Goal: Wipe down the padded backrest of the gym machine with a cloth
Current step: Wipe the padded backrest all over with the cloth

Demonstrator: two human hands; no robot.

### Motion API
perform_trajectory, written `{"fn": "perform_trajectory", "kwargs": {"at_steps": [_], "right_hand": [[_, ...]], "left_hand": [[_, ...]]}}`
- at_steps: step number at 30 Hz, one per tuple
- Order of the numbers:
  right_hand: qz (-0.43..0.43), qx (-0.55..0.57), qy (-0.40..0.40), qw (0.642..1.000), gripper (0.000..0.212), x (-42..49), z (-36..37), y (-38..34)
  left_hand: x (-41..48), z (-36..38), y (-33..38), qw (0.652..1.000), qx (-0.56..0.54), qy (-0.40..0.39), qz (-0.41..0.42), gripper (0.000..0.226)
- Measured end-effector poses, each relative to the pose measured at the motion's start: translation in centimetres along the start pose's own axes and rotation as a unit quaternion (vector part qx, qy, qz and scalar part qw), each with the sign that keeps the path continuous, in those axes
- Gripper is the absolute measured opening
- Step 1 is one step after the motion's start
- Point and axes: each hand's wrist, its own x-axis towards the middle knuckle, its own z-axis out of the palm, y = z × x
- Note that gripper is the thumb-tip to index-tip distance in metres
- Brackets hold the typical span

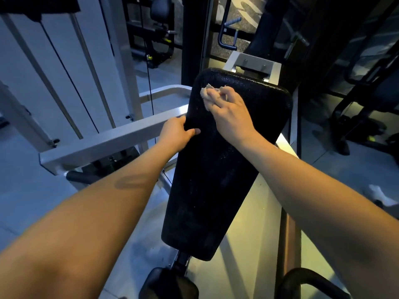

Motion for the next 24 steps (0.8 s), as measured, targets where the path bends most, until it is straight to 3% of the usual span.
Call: {"fn": "perform_trajectory", "kwargs": {"at_steps": [5, 7, 10, 16, 18, 22, 24], "right_hand": [[-0.044, -0.032, -0.019, 0.998, 0.04, -4.4, 0.3, 1.8], [-0.043, -0.039, -0.038, 0.998, 0.052, -6.7, 0.3, 1.9], [-0.088, -0.048, -0.054, 0.994, 0.042, -4.9, 0.1, 2.2], [0.0, -0.036, 0.063, 0.997, 0.028, 2.4, -0.5, 2.0], [-0.023, -0.022, 0.035, 0.999, 0.034, -0.1, 1.2, 0.8], [-0.152, 0.033, -0.092, 0.984, 0.037, -5.0, 2.1, -0.1], [-0.146, 0.049, -0.094, 0.984, 0.036, -3.0, 0.6, 0.3]], "left_hand": [[0.8, 0.7, -0.3, 0.998, 0.063, 0.01, -0.004, 0.053], [1.1, 1.0, 0.0, 0.997, 0.075, 0.022, -0.018, 0.048], [1.5, 1.3, 0.6, 0.995, 0.08, 0.033, -0.052, 0.035], [1.7, 1.5, 0.5, 0.995, 0.062, 0.031, -0.066, 0.016], [1.6, 1.6, 0.5, 0.995, 0.081, 0.038, -0.051, 0.023], [1.6, 1.6, 0.4, 0.993, 0.098, 0.053, -0.049, 0.03], [1.6, 1.6, 0.2, 0.994, 0.076, 0.061, -0.047, 0.023]]}}
